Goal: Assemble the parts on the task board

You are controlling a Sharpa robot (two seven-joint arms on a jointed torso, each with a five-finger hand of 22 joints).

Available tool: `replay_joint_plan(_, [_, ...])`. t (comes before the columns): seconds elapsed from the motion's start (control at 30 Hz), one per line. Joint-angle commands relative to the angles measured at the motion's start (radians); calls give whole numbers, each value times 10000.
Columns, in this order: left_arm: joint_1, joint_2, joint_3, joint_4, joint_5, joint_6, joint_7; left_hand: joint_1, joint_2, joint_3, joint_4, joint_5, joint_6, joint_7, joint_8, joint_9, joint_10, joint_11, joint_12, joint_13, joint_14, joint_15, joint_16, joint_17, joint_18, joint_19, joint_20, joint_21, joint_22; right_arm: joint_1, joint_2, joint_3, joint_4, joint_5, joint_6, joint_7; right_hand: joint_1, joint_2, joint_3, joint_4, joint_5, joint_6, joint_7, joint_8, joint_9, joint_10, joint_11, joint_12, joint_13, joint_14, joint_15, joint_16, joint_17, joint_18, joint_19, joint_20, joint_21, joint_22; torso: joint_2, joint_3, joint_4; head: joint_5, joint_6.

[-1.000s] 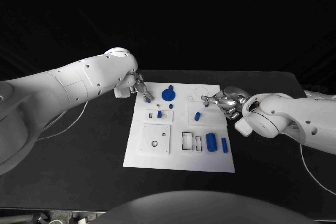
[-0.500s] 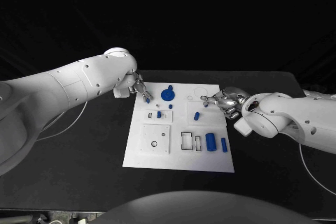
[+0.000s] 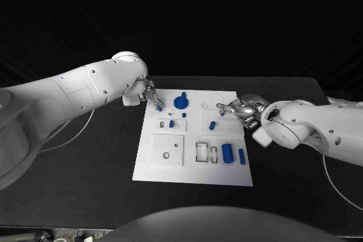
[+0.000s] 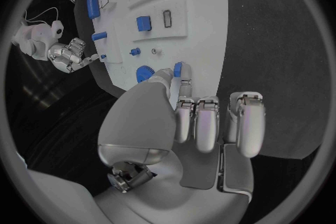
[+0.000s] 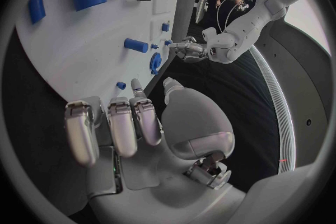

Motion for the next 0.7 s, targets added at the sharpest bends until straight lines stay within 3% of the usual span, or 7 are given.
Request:
replay_joint_plan(0.03, [4,20,5,8,63,28,218,160,-50,77,-10,210,27,-36,-34,29,1040,-75,25,2635,1057,-78,26,2630,-75,1053,81,24,2635,-7,5,-1,1,-33,129,-13,87,9,-66,-7,34,-25,73,62,15,1048,74,28,2635,1040,71,41,2632,-140,1066,70,45,2634,0,-1,2,-9,1])
replay_joint_plan(0.5, [6,-105,8,116,65,-327,401,490,-238,153,-127,260,76,-73,-1,87,1040,-108,25,2635,1057,-101,26,2630,-75,1053,106,24,2635,-8,-13,-2,-30,-33,132,-16,105,23,-69,-12,47,-27,75,65,16,1048,76,28,2635,1040,72,41,2632,-140,1066,71,45,2634,-4,-4,12,-34,1])
replay_joint_plan(0.7, [97,-392,71,464,64,-598,424,503,-265,142,-126,254,89,-73,5,94,1040,-109,25,2635,1057,-105,26,2630,-75,1053,111,24,2635,-11,-28,-3,-52,-33,118,-21,105,23,-69,-12,47,-27,75,65,16,1048,76,28,2635,1040,72,41,2632,-140,1066,71,45,2634,-8,4,19,-31,1])
